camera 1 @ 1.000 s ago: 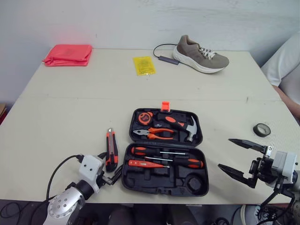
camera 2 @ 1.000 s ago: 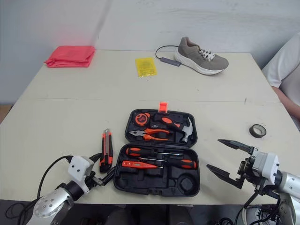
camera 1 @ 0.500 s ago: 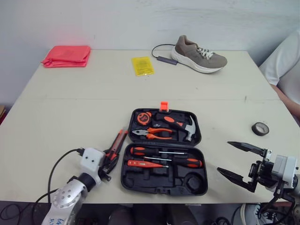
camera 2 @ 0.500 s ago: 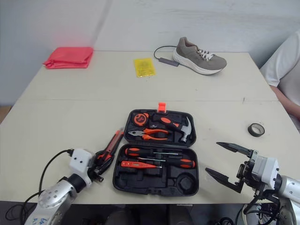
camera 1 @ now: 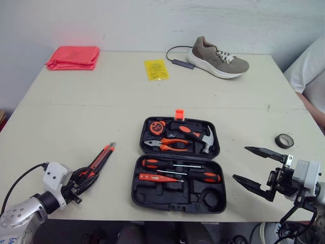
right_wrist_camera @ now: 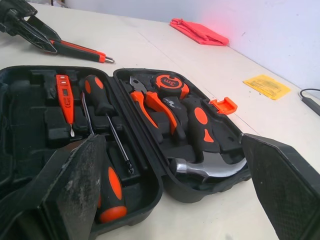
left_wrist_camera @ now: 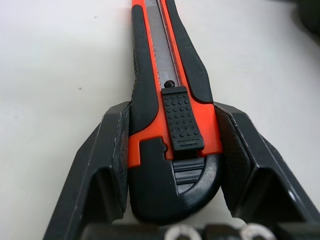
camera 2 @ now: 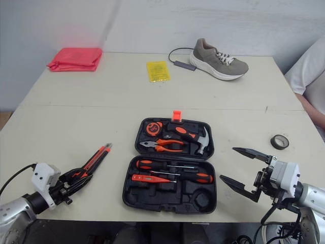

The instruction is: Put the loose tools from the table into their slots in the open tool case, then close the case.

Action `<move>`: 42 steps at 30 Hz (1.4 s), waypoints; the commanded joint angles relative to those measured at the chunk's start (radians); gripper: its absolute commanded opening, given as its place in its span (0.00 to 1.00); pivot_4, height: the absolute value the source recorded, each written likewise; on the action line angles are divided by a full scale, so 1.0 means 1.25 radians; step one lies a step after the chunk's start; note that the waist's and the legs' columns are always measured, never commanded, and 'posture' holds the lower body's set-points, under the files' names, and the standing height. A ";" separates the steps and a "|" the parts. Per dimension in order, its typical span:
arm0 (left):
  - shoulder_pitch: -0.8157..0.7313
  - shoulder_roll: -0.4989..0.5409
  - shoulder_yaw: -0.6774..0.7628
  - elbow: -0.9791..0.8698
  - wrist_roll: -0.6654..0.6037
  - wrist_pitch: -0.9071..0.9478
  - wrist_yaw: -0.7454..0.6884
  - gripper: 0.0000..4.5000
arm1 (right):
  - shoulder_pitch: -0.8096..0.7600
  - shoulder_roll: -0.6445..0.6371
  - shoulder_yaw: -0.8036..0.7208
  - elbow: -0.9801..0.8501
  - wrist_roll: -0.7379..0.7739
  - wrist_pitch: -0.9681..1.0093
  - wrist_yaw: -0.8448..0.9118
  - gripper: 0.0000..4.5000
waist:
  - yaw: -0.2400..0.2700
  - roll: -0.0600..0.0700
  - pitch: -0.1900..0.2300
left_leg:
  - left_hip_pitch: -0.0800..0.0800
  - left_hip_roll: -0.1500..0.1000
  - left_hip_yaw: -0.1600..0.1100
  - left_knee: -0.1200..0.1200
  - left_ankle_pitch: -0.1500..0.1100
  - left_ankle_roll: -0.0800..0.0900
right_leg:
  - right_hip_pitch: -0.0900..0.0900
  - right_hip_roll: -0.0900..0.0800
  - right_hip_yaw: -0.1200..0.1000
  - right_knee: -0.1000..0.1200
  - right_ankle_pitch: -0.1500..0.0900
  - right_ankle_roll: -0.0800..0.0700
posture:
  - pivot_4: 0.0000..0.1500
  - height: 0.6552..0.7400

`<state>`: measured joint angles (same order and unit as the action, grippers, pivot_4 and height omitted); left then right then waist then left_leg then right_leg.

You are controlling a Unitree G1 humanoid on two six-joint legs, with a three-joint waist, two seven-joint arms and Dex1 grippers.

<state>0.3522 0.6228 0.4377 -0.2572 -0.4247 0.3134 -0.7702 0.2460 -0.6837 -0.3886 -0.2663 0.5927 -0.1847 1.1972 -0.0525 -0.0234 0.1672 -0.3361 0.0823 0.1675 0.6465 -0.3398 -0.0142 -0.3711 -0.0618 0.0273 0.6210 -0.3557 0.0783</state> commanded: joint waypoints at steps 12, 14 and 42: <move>-0.055 0.081 0.013 0.127 0.015 -0.127 -0.103 0.98 | -0.011 -0.010 0.003 -0.055 0.002 0.035 -0.025 1.00 | -0.002 0.000 0.000 | -0.001 0.001 0.001 -0.001 -0.001 -0.001 | -0.002 0.000 0.000 0.001 0.001 0.003 | 1.00 1.00; -0.049 0.089 0.038 0.096 -0.019 -0.100 -0.111 0.98 | -0.009 -0.011 0.002 -0.059 0.003 0.038 -0.027 1.00 | -0.002 0.000 0.000 | -0.001 0.001 0.001 -0.001 -0.001 -0.001 | -0.003 0.000 0.000 0.001 0.001 0.003 | 1.00 1.00; -0.237 0.326 -0.172 0.120 0.039 0.256 -0.082 0.98 | -0.035 0.035 0.070 -0.082 0.054 0.001 0.058 1.00 | 0.002 0.002 0.003 | 0.000 0.001 0.004 0.000 0.001 -0.001 | -0.004 0.002 0.002 0.006 0.002 0.004 | 1.00 1.00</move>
<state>0.0525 1.0232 0.2455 -0.1363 -0.3955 0.6284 -0.8550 0.1883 -0.6503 -0.2829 -0.3480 0.6392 -0.1542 1.2552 -0.0498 -0.0215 0.1708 -0.3356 0.0832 0.1719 0.6470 -0.3386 -0.0160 -0.3764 -0.0595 0.0295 0.6279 -0.3534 0.0828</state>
